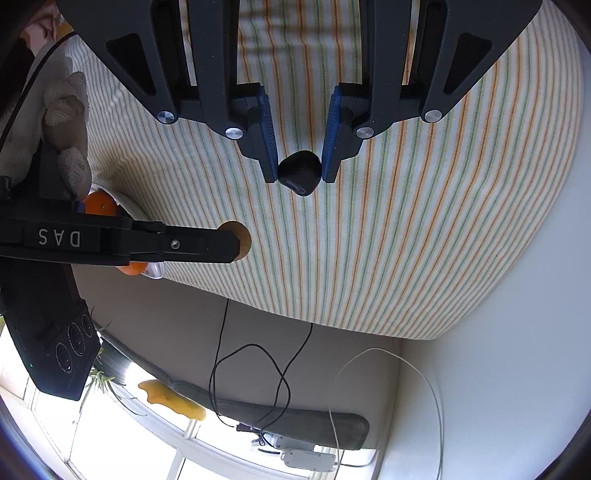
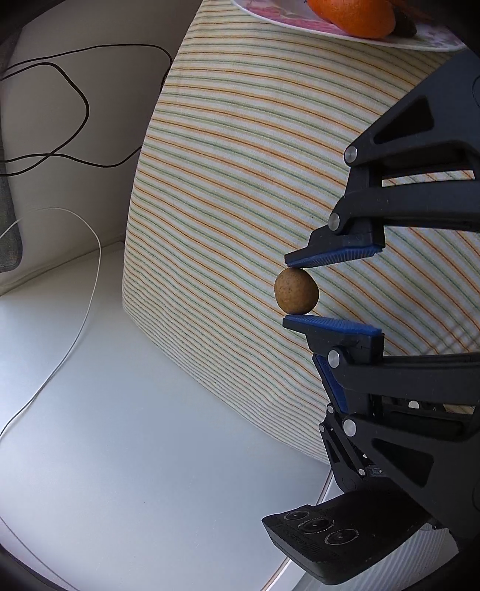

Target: Organize fruits

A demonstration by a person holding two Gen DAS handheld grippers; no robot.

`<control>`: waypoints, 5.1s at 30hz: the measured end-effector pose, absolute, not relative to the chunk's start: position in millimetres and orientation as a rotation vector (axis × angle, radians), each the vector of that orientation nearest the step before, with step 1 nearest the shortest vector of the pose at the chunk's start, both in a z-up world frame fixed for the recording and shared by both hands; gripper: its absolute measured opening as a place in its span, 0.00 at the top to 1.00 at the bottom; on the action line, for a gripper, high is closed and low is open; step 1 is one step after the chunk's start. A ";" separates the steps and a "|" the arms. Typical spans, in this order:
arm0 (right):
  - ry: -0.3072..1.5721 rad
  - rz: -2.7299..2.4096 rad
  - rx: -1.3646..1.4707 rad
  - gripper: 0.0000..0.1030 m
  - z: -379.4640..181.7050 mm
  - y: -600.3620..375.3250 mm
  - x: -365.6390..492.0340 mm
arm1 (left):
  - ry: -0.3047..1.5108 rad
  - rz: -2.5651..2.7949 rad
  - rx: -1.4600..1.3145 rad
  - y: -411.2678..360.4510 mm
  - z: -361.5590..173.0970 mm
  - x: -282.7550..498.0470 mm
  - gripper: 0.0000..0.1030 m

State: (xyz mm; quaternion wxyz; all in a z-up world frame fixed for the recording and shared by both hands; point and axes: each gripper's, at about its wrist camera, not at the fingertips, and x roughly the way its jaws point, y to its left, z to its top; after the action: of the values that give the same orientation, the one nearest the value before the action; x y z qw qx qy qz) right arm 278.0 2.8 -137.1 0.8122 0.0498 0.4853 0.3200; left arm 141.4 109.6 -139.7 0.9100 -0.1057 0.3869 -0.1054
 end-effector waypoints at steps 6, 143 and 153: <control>0.980 0.676 0.141 0.73 -110.3 -37.1 261.7 | 0.767 -0.242 -0.216 98.4 -125.8 142.4 0.78; 0.575 0.111 0.136 0.12 -38.7 -276.6 102.3 | 0.574 -0.291 -0.055 -49.2 -43.0 88.1 0.21; 0.569 0.118 0.139 0.12 -36.7 -275.7 100.8 | 0.573 -0.291 -0.052 -50.9 -42.2 85.4 0.21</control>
State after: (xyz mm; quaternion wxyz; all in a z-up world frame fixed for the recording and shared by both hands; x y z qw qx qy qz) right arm 100.8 -275.7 -36.7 0.9557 0.0683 0.2804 0.0583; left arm 85.4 -50.9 -42.2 0.9485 -0.0256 0.2815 -0.1431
